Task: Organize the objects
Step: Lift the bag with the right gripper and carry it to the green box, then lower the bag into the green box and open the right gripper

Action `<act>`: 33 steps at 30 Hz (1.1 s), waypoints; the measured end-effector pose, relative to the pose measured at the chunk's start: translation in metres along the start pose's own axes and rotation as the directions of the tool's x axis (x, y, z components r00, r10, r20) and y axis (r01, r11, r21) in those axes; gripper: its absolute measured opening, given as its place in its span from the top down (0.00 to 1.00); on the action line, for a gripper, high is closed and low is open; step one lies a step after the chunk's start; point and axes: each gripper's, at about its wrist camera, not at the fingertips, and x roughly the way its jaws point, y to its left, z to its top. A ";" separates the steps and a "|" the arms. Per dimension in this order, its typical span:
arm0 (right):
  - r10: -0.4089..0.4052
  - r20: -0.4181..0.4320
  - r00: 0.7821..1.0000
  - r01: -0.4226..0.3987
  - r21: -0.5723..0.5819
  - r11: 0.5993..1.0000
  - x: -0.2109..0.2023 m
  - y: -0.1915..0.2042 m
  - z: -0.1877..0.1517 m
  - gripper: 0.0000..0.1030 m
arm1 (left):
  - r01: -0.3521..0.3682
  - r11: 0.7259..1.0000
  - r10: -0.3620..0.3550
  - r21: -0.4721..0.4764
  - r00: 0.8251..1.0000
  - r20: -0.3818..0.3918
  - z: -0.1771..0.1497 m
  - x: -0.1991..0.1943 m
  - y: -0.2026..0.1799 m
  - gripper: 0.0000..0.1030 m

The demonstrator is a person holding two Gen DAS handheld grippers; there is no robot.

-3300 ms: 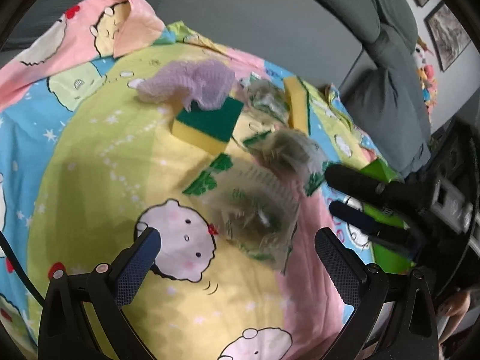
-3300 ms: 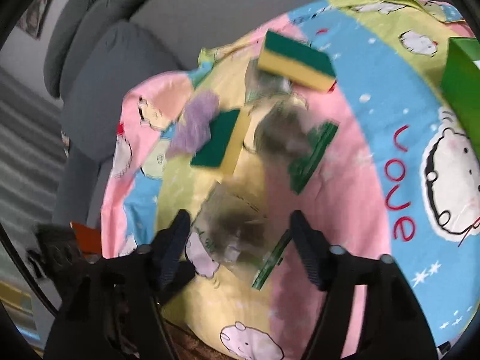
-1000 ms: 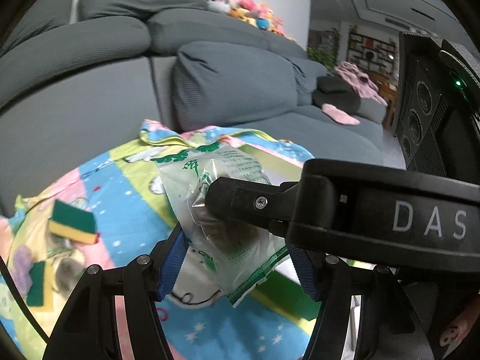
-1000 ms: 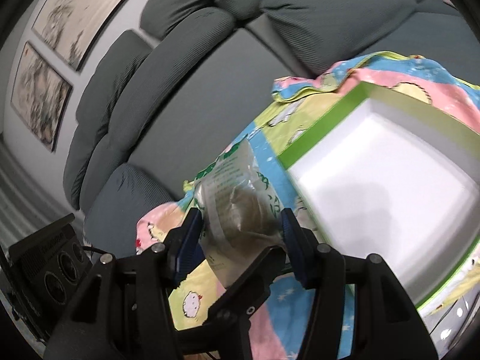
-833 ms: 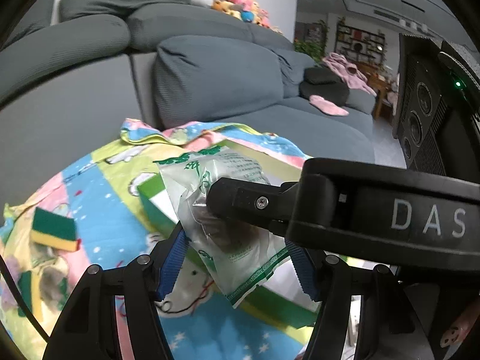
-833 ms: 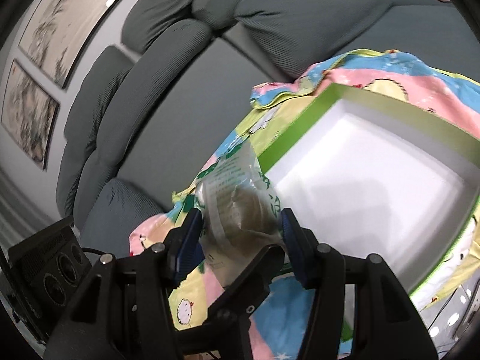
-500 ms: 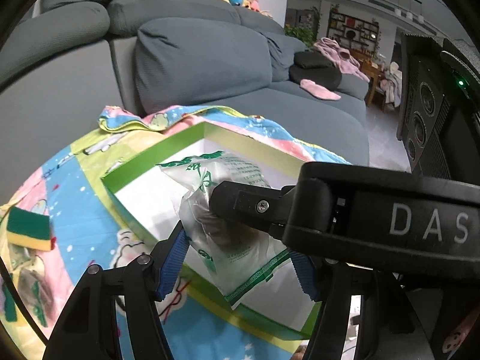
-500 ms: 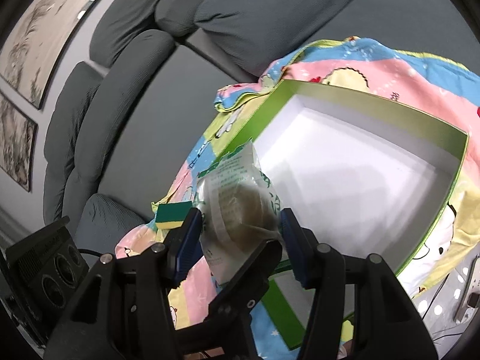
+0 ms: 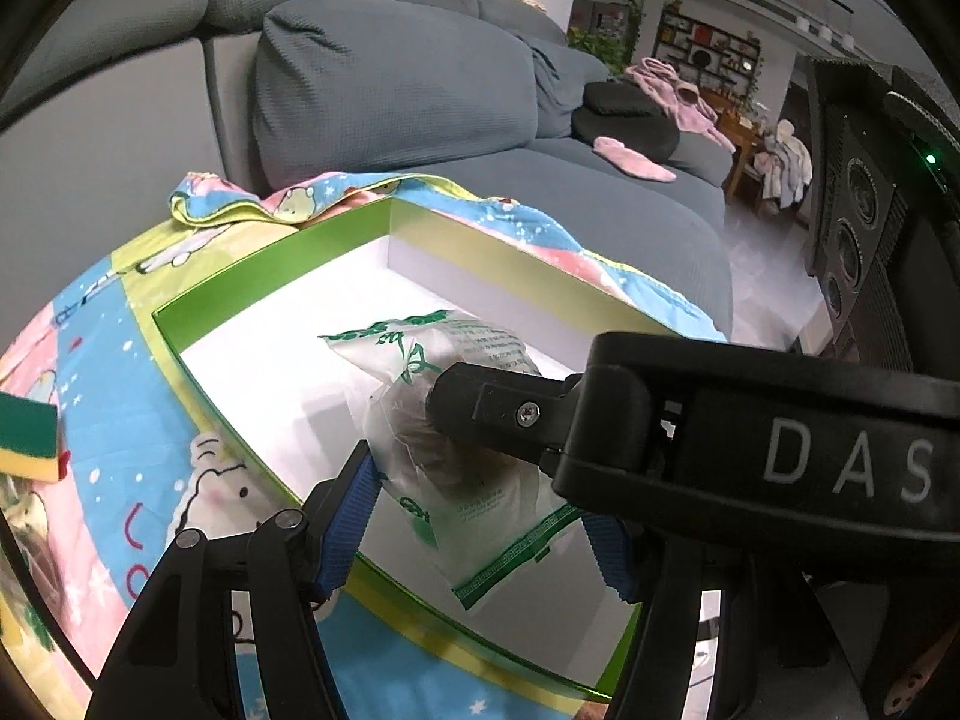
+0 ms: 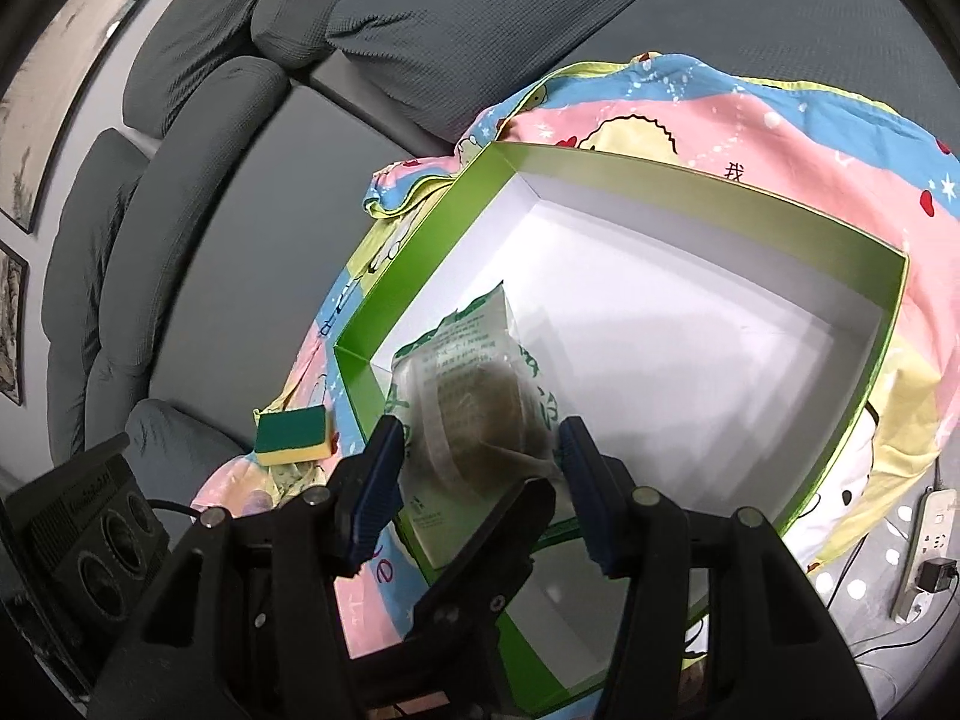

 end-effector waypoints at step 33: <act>-0.078 -0.102 0.992 0.065 -0.131 0.989 0.050 0.026 -0.007 0.30 | -0.109 0.992 0.115 -0.064 0.990 0.085 -0.018 -0.042 0.047 0.37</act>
